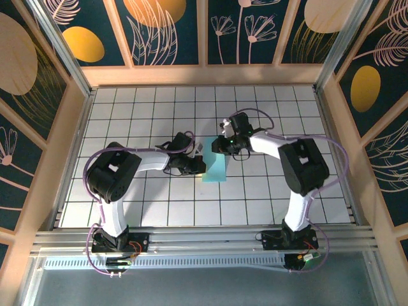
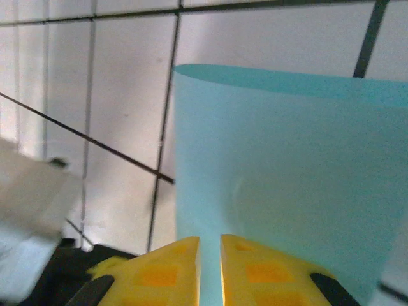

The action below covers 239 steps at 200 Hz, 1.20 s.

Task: Fold a paper plane with a square sheet of paper (fold left side to right side)
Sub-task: Hold the square sheet of paper at the center of the table.

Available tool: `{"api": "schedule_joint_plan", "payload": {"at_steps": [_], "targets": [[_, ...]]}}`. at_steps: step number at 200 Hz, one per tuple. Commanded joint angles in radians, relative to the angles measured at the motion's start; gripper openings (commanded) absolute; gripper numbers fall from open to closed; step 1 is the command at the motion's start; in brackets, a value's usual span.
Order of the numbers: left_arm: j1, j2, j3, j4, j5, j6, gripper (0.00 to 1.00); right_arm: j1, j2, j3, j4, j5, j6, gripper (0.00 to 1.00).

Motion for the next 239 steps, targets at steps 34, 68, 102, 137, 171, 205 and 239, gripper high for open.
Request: {"api": "schedule_joint_plan", "payload": {"at_steps": [34, 68, 102, 137, 171, 205, 239], "targets": [[-0.040, 0.039, -0.066, 0.041, -0.044, -0.166, 0.00, 0.046, -0.152, -0.202, -0.009, -0.010, 0.088, 0.00], [-0.051, 0.045, -0.047, 0.041, -0.047, -0.177, 0.00, 0.084, -0.113, -0.245, 0.036, -0.029, 0.114, 0.00], [-0.051, 0.032, -0.029, 0.028, -0.042, -0.172, 0.00, 0.089, -0.075, -0.250, 0.029, 0.001, 0.105, 0.00], [-0.040, 0.012, 0.013, 0.052, -0.019, -0.192, 0.00, 0.091, -0.048, -0.274, 0.014, 0.021, 0.104, 0.00], [-0.005, 0.032, 0.063, 0.066, -0.010, -0.185, 0.00, 0.091, -0.040, -0.286, -0.013, 0.064, 0.100, 0.00], [0.013, 0.074, 0.104, 0.067, -0.005, -0.149, 0.00, 0.091, -0.024, -0.287, -0.026, 0.078, 0.094, 0.00], [0.029, 0.108, 0.121, 0.074, -0.009, -0.126, 0.00, 0.091, -0.014, -0.287, -0.035, 0.089, 0.089, 0.00]]}}
